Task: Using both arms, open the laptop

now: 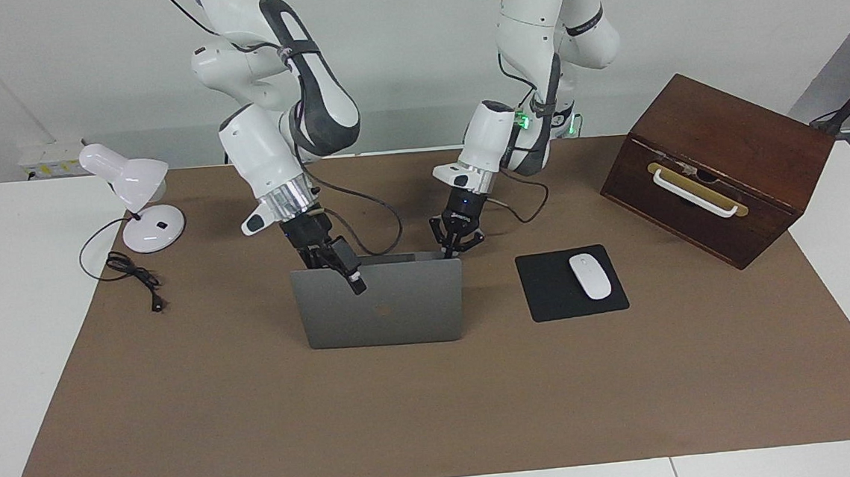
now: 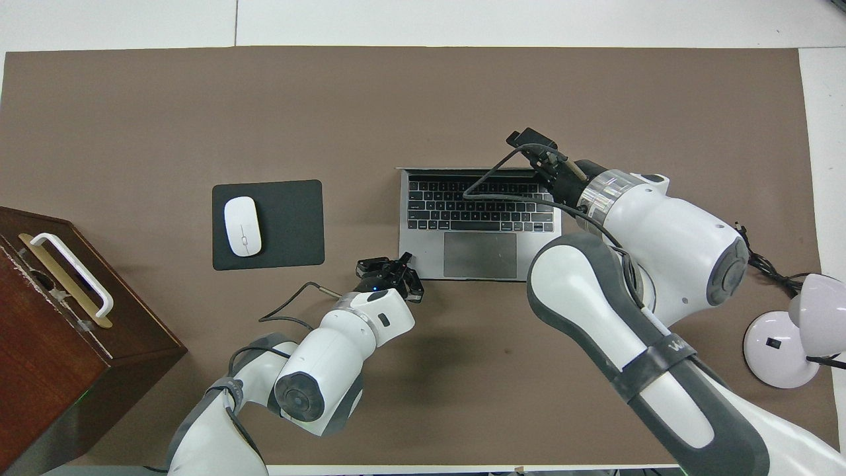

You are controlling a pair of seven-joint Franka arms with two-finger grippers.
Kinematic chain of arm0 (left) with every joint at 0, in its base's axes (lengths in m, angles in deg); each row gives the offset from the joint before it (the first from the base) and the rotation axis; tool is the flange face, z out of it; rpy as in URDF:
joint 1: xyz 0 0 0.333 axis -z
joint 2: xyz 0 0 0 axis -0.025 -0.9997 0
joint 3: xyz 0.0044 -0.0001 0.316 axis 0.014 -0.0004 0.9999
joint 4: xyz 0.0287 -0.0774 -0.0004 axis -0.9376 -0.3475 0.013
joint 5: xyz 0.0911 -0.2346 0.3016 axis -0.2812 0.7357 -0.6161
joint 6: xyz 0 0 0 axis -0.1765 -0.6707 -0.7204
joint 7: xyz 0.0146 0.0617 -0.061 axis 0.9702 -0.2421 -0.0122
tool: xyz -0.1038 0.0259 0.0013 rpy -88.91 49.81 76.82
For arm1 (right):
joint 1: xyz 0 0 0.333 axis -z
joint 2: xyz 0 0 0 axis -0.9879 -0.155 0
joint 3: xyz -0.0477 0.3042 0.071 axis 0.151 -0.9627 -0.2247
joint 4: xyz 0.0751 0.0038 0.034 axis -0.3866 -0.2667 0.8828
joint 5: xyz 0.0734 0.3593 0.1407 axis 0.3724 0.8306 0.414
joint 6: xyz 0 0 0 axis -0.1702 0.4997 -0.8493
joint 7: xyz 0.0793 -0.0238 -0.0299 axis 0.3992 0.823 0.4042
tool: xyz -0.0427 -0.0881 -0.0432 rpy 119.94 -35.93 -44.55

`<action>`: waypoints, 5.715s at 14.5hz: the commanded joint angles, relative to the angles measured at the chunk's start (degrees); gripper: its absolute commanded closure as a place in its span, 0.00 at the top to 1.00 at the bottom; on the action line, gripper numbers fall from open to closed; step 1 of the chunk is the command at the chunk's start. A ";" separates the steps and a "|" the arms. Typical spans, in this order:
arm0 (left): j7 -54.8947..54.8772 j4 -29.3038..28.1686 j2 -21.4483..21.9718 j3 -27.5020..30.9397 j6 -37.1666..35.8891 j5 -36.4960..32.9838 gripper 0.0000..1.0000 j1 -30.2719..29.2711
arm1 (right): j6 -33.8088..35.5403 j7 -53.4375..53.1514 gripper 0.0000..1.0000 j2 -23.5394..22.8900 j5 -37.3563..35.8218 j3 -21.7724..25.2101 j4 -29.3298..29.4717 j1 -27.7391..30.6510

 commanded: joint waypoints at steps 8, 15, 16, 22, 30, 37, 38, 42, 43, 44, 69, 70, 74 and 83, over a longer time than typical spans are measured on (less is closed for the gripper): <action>-1.42 0.90 -1.94 0.92 0.91 1.07 0.00 0.77 | -0.97 3.49 1.00 -3.61 2.39 -0.50 7.33 1.82; -1.69 0.90 -1.94 0.92 0.91 1.07 0.00 0.68 | 0.08 4.81 1.00 -5.37 2.39 -0.50 9.18 2.96; -1.69 0.90 -1.94 0.92 0.91 1.07 0.00 0.68 | 0.08 4.81 1.00 -5.54 2.39 -0.50 9.53 2.96; -1.69 0.90 -1.94 0.92 0.91 0.98 0.00 0.68 | 0.08 4.63 1.00 -6.69 2.48 -0.50 11.29 2.88; -1.78 0.90 -1.94 0.92 0.91 0.98 0.00 0.51 | -0.27 -0.36 1.00 -6.17 9.93 -1.29 15.77 -1.94; -1.86 0.90 -1.94 0.92 0.91 0.98 0.00 0.42 | -4.84 -9.61 1.00 -6.77 9.95 -1.37 23.41 -9.08; -1.78 0.90 -1.94 0.92 0.82 0.98 0.00 0.42 | -4.49 -9.00 1.00 -7.30 9.08 -1.29 24.55 -8.47; -1.60 1.95 -1.51 0.92 0.82 2.81 0.00 0.33 | 0.93 -2.69 1.00 -11.78 -1.95 -1.29 32.90 -1.72; -1.51 2.56 -1.33 0.92 0.82 4.13 0.00 0.42 | 5.49 0.38 1.00 -12.13 -6.62 -1.37 33.52 1.61; -1.43 2.65 -1.07 0.92 0.82 4.66 0.00 0.42 | 9.97 4.16 1.00 -13.18 -7.88 -1.46 36.58 4.17; -1.69 17.94 11.94 1.71 -41.26 4.06 0.00 -9.60 | 66.25 30.25 1.00 -8.71 -47.62 1.35 48.21 21.25; -1.78 18.56 12.12 1.88 -42.76 3.97 0.00 -9.95 | 68.09 27.42 1.00 -8.19 -48.49 1.35 48.29 21.25; -3.09 21.45 13.61 1.71 -48.91 2.65 0.00 -12.93 | 75.21 16.08 1.00 -6.17 -51.47 1.70 48.21 21.42; -10.55 27.44 20.46 1.71 -67.63 0.55 0.00 -23.30 | 81.03 6.65 1.00 -3.62 -51.57 1.35 47.25 21.07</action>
